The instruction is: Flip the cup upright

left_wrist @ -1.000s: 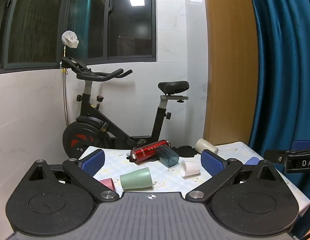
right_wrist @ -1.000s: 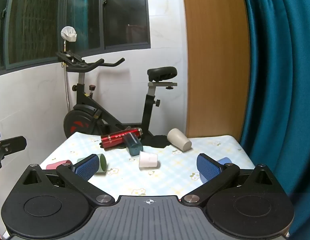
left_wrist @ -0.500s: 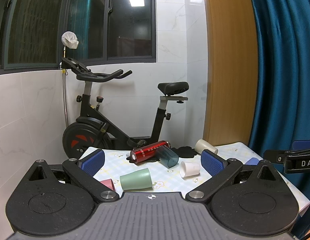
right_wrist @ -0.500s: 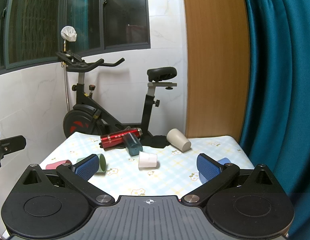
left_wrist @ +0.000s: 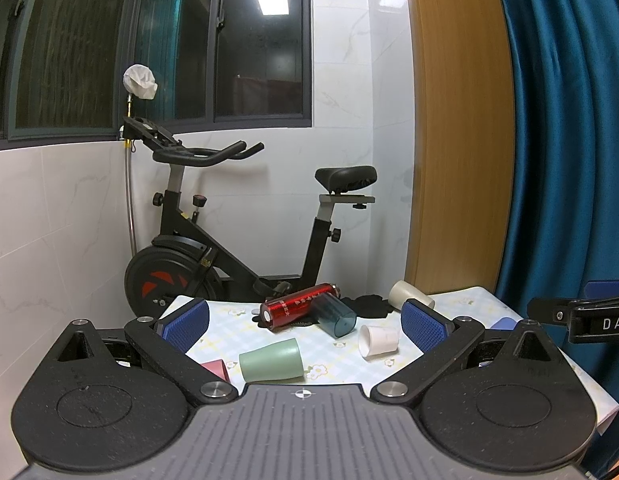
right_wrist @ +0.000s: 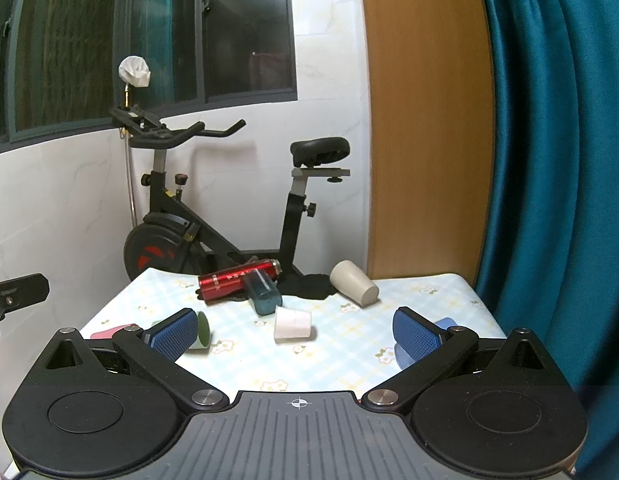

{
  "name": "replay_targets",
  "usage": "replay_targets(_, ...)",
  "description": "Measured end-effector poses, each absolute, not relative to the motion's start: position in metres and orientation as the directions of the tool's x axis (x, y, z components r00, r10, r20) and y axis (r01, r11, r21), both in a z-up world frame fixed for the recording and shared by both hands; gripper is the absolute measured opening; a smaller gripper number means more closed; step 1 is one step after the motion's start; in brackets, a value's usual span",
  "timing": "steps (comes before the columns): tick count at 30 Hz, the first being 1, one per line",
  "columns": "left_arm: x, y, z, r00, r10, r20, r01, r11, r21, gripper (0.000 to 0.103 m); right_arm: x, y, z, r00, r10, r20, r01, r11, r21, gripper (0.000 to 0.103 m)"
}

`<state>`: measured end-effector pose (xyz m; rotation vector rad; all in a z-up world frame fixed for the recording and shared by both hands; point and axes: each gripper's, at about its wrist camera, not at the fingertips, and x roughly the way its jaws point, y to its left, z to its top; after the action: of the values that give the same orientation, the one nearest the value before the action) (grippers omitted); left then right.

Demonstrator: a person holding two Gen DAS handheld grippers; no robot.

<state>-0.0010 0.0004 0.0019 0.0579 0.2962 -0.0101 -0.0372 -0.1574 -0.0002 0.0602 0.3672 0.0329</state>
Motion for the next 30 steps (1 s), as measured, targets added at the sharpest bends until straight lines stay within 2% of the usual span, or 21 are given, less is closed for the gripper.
replay_targets(30, -0.0013, -0.0013, 0.0069, 0.959, -0.003, -0.284, 0.018, 0.998, 0.052, 0.103, -0.0394, -0.1593, -0.0029, 0.941, 0.035, -0.337, -0.008, 0.997, 0.08, 0.103)
